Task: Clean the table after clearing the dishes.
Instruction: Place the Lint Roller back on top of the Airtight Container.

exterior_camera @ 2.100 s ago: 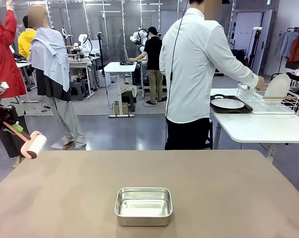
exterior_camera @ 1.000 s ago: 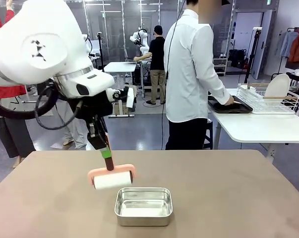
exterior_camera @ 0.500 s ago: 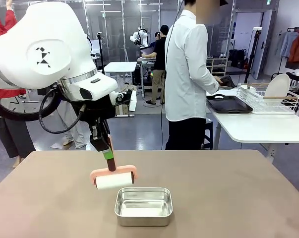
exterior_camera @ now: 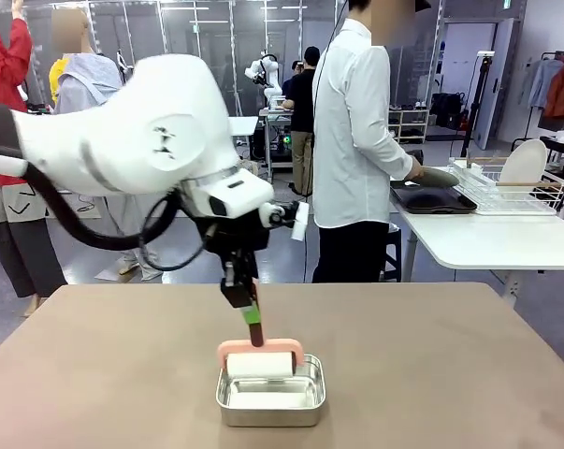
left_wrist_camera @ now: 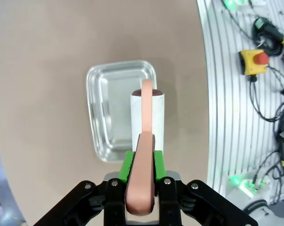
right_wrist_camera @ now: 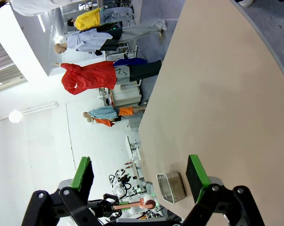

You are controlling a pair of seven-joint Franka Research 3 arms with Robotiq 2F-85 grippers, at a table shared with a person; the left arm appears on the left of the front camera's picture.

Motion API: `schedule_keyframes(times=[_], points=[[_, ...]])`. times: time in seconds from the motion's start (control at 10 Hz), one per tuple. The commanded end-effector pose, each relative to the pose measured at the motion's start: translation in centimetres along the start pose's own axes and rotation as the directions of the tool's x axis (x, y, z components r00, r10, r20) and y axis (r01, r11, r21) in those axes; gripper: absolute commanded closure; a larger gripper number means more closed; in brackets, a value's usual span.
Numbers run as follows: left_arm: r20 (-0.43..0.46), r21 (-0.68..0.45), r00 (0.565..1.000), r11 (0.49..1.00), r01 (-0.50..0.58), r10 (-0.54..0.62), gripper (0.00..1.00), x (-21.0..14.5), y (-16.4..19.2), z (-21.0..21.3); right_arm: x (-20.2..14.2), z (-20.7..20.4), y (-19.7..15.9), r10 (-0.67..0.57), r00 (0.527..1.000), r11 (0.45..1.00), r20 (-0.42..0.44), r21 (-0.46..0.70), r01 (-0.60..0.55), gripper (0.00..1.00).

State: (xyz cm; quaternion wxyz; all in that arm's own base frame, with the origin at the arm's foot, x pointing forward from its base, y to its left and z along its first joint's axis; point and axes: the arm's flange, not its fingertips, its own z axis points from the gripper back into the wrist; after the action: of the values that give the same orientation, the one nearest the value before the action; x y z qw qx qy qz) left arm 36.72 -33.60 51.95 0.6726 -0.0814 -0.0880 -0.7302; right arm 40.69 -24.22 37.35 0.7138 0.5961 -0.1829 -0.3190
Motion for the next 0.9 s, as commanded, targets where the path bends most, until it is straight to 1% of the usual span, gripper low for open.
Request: schedule_keyframes(times=[0.0, 0.1, 0.3, 0.4, 0.6, 0.7, 0.8], points=[[-0.018, -0.016, 0.999, 0.999, 0.031, -0.031, 0.78, 1.8, 2.2, -0.5, -0.2, 0.2, 0.2, 0.005, 1.000, 1.000, -0.012, -0.008, -0.005, 0.00], [-0.067, -0.020, 0.997, 0.999, 0.038, -0.039, 0.78, 2.9, 3.2, -1.6, -0.2, 0.2, 0.2, 0.005, 1.000, 1.000, -0.012, -0.008, -0.005, 0.00], [-0.074, -0.035, 0.997, 0.999, 0.019, -0.022, 0.78, 3.5, 5.3, -3.3, -0.2, 0.2, 0.2, 0.005, 1.000, 1.000, -0.012, -0.008, -0.005, 0.00], [-0.073, -0.041, 0.997, 0.999, 0.008, -0.011, 0.78, 3.5, 6.0, -4.0, -0.2, 0.2, 0.2, 0.005, 1.000, 1.000, -0.012, -0.008, -0.005, 0.00], [-0.106, -0.043, 0.994, 0.999, -0.034, 0.030, 0.78, 2.7, 7.3, -5.7, -0.2, 0.2, 0.2, 0.005, 1.000, 1.000, -0.012, -0.008, -0.005, 0.00], [-0.124, -0.044, 0.991, 0.998, -0.046, 0.040, 0.78, 2.3, 8.0, -6.5, -0.2, 0.2, 0.2, 0.005, 1.000, 1.000, -0.012, -0.008, -0.005, 0.00], [-0.122, -0.057, 0.992, 0.997, -0.042, 0.035, 0.78, 2.1, 8.5, -7.3, -0.2, 0.2, 0.2, 0.005, 1.000, 1.000, -0.012, -0.008, -0.005, 0.00]])
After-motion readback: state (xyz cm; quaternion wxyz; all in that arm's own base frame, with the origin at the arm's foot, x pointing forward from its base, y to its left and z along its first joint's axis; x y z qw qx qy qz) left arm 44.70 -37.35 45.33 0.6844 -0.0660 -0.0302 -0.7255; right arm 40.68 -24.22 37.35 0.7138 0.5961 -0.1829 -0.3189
